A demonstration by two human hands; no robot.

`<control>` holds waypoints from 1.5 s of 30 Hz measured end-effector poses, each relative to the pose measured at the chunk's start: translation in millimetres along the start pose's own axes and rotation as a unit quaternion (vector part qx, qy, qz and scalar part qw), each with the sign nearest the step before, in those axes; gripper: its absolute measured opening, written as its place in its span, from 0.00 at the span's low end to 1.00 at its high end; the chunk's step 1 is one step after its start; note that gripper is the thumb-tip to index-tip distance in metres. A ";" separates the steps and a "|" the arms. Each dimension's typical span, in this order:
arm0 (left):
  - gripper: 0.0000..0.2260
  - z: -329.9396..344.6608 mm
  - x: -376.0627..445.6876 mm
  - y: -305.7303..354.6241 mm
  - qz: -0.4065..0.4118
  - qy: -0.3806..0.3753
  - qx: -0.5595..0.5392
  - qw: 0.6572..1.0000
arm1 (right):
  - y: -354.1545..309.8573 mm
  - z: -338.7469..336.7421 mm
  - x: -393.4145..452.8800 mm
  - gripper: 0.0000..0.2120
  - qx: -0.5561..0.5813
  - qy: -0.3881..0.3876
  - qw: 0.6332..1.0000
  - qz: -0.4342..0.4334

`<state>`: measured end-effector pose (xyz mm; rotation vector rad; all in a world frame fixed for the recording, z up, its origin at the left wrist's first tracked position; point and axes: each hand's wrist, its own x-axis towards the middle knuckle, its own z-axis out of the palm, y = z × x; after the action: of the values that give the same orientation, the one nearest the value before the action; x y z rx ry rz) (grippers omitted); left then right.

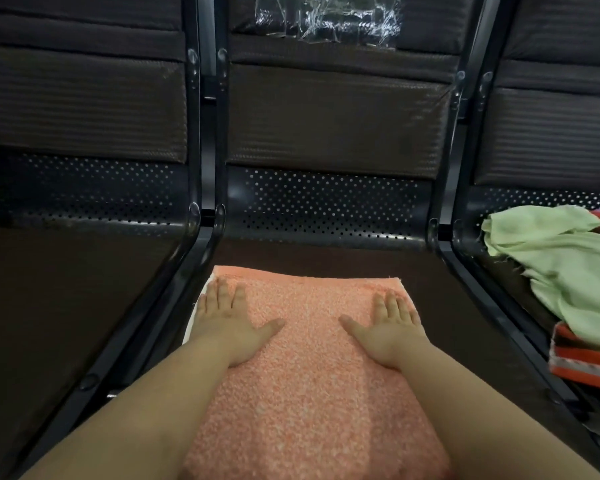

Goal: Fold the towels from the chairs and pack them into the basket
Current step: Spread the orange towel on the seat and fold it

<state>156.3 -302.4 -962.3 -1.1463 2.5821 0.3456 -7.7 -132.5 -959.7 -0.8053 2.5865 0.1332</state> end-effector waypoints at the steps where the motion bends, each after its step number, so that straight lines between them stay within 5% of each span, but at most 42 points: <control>1: 0.46 -1.3 8.8 1.4 0.001 0.007 0.000 1.000 | -0.3 -1.6 10.3 0.45 -0.001 0.006 1.000 -0.005; 14: 0.43 -11.2 98.0 6.9 0.009 0.091 -0.016 0.996 | -4.9 -14.5 102.0 0.39 0.026 0.146 0.987 -0.070; 20: 0.23 -15.5 74.6 12.2 0.060 0.258 0.041 0.963 | -10.1 -15.7 84.8 0.23 -0.031 0.314 0.941 -0.127; 26: 0.17 -15.9 13.6 31.7 0.104 0.161 0.012 0.981 | -34.7 -15.7 18.4 0.18 0.099 0.188 0.956 -0.200; 31: 0.22 -13.5 -55.9 32.2 0.154 0.012 0.088 0.984 | -49.7 0.0 -48.2 0.25 0.028 0.071 0.964 -0.253; 36: 0.31 -18.4 -111.5 -2.1 0.110 -0.099 0.125 0.981 | -31.6 0.7 -91.7 0.33 -0.050 -0.027 0.975 -0.217; 40: 0.30 -18.8 -132.6 -36.5 0.079 -0.098 0.104 0.987 | -5.5 -5.4 -106.3 0.34 -0.043 -0.048 0.985 -0.161; 45: 0.22 -11.8 -139.7 -59.4 0.040 -0.010 0.038 0.998 | 29.9 -11.3 -109.5 0.35 -0.001 -0.035 0.997 -0.068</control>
<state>288.2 -250.2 -906.9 -1.0118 2.6044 0.2725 52.5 -53.2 -903.9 -0.9574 2.4571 0.1221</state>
